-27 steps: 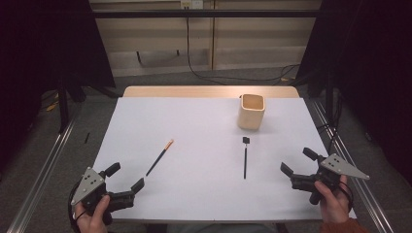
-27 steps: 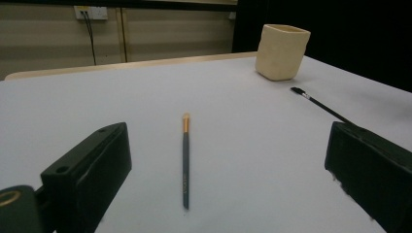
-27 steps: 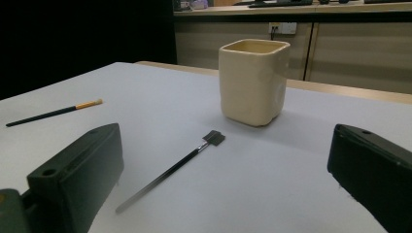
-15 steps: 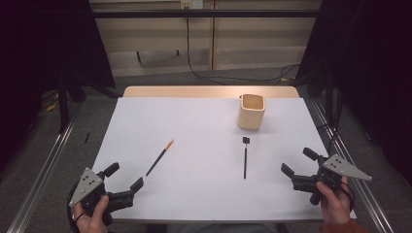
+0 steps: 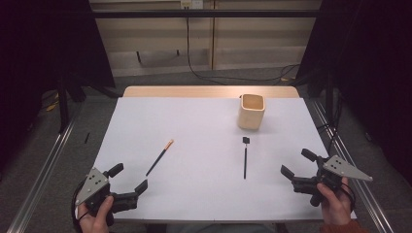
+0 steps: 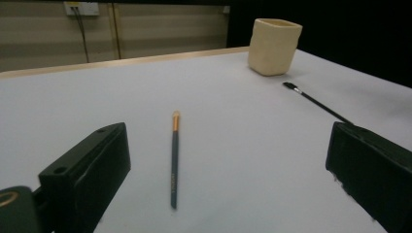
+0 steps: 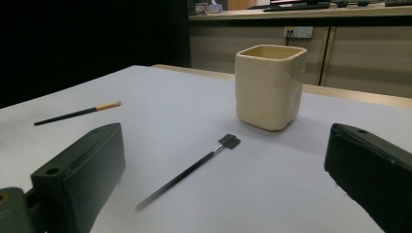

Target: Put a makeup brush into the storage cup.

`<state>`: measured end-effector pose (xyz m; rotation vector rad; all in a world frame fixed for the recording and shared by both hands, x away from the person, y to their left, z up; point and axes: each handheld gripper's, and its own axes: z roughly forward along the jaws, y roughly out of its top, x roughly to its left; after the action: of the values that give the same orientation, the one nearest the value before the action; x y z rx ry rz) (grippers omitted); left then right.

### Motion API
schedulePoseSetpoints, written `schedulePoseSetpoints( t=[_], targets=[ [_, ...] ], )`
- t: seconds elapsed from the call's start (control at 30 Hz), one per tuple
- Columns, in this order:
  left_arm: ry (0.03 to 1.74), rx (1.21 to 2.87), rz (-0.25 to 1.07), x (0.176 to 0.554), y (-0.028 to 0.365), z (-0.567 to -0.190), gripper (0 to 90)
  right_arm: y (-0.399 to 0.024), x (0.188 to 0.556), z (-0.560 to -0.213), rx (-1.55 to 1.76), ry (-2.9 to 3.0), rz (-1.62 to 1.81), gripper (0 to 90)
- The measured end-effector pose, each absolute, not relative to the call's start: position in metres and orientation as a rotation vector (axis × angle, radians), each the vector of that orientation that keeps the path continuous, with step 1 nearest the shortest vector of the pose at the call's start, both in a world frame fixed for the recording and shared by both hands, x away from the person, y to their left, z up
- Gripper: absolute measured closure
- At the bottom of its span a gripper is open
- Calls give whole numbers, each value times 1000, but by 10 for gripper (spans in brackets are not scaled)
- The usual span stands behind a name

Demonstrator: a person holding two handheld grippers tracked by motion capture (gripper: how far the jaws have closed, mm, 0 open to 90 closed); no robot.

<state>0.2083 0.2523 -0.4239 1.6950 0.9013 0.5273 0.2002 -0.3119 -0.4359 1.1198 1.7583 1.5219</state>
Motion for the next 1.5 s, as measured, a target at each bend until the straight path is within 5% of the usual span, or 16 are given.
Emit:
schedulePoseSetpoints(
  t=[1.5],
  targets=[
    [849, 1710, 568, 272, 225, -397, 25, -310, 201, -437, 1120, 1789, 1515, 0]
  ],
)
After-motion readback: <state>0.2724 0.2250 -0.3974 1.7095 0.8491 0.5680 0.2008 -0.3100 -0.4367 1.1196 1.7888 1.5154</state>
